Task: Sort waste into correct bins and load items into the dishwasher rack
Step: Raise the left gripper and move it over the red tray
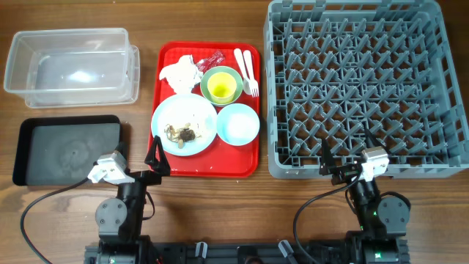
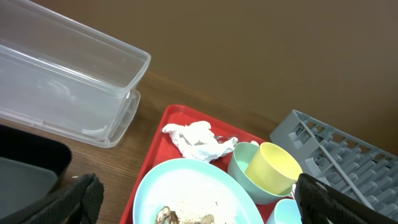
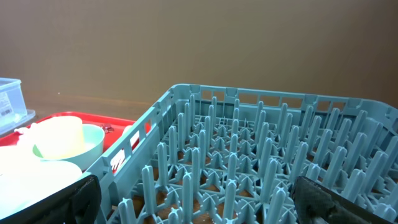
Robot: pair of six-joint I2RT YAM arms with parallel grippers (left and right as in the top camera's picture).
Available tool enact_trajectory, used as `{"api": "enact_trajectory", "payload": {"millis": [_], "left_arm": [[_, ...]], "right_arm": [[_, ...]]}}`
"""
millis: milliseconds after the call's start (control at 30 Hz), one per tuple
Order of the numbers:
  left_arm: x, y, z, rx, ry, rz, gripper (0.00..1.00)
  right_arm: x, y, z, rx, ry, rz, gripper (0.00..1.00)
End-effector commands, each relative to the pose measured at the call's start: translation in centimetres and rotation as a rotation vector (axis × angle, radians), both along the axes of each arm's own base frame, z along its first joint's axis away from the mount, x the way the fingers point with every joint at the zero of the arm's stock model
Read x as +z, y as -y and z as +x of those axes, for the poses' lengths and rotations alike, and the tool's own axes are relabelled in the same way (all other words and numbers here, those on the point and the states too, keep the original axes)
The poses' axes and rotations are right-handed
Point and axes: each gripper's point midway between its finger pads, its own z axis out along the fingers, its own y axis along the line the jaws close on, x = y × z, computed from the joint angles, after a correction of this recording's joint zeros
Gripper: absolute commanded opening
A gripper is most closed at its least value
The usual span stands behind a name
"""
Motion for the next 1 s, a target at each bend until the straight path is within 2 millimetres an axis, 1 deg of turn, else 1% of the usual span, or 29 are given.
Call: {"api": "enact_trajectory", "payload": {"millis": [0,67,133,167,267,333,400,533,633,733,800,900,967], "left_arm": [[0.1,2.6,-0.2,-0.138,-0.004,-0.139,1.0],[0.4,3.9,-0.5,-0.211,-0.008,-0.206,1.0],[0.6,5.6,-1.1,-0.31,-0.029,-0.301,1.0],[0.6,6.0,-1.2,-0.332,-0.037,-0.324,1.0],[0.7,6.5,-1.4,-0.358,-0.057,-0.41,1.0],[1.1,6.5,-1.4,-0.354,-0.065,-0.513,1.0],[1.8,6.5,-1.4,-0.358,-0.048,-0.554,1.0],[2.7,6.5,-1.4,-0.368,-0.014,-0.556,1.0],[3.8,6.1,-1.3,-0.359,0.039,-0.549,1.0],[5.8,4.6,-1.1,-0.291,0.147,-0.535,1.0],[6.5,3.6,-0.9,-0.239,0.191,-0.53,1.0],[7.6,2.6,-0.9,-0.179,0.237,-0.453,1.0],[8.1,2.1,-0.9,-0.147,0.23,-0.408,0.99]], "right_arm": [[0.1,0.3,0.0,-0.016,0.003,0.004,1.0],[0.1,0.3,0.0,-0.016,0.003,0.004,1.0],[0.1,0.3,0.0,-0.016,0.003,0.004,1.0],[0.1,0.3,0.0,-0.016,0.003,0.004,1.0],[0.1,0.3,0.0,-0.016,0.003,0.004,1.0],[0.1,0.3,0.0,-0.016,0.003,0.004,1.0],[0.1,0.3,0.0,-0.016,0.003,0.004,1.0],[0.1,0.3,0.0,-0.016,0.003,0.004,1.0],[0.1,0.3,0.0,-0.016,0.003,0.004,1.0],[0.1,0.3,0.0,-0.016,0.003,0.004,1.0],[0.1,0.3,0.0,-0.016,0.003,0.004,1.0],[0.1,0.3,0.0,-0.016,0.003,0.004,1.0],[0.1,0.3,0.0,-0.016,0.003,0.004,1.0]]}}
